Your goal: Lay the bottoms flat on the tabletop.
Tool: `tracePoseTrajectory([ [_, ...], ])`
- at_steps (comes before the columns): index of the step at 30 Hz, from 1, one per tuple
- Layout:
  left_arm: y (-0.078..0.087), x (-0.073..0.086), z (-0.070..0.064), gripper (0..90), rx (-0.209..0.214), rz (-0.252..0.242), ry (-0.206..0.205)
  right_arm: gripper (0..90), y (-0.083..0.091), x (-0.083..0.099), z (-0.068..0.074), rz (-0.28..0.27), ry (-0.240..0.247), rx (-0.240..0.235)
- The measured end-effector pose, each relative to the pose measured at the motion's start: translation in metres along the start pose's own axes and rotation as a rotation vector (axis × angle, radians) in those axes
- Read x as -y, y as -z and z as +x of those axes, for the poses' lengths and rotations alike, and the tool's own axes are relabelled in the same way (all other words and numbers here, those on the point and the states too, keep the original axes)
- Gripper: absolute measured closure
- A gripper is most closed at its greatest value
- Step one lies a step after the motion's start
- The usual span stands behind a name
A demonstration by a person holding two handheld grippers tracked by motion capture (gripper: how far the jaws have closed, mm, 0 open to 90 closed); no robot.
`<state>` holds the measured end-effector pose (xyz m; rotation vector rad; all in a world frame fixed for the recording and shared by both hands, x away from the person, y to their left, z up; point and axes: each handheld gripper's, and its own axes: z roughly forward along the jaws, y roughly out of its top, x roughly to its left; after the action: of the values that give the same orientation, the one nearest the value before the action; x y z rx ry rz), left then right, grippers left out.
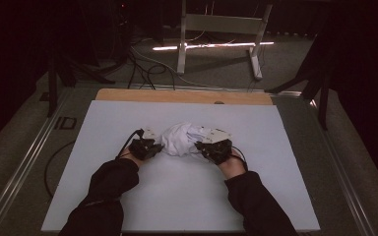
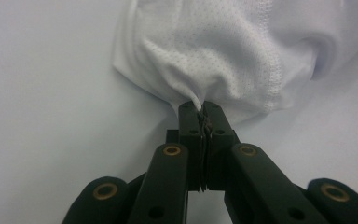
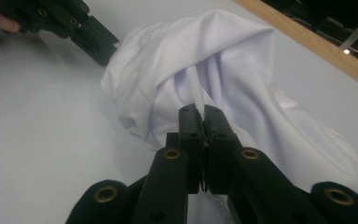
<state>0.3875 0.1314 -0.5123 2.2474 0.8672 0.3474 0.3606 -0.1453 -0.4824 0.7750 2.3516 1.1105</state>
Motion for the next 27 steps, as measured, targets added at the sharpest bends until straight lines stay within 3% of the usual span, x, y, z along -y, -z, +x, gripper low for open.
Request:
tracePoseTrajectory([
  [8,0.022,-0.006,0.001,89.8,-0.007,-0.037,-0.011,87.8,0.021,0.007,-0.009,-0.031,-0.014,0.0],
  [14,0.046,-0.021,0.003,90.0,-0.018,-0.079,-0.025,87.8,0.036,0.004,-0.014,-0.055,-0.016,0.011],
  [18,0.065,-0.036,0.001,90.0,-0.024,-0.116,-0.043,87.8,0.049,-0.003,-0.021,-0.097,-0.034,0.026],
  [24,0.098,-0.057,-0.002,90.0,-0.042,-0.185,-0.067,87.8,0.075,-0.022,-0.028,-0.16,-0.005,0.065],
  [27,0.113,-0.062,-0.008,90.0,-0.046,-0.205,-0.093,88.4,0.093,-0.029,-0.033,-0.209,-0.014,0.068],
])
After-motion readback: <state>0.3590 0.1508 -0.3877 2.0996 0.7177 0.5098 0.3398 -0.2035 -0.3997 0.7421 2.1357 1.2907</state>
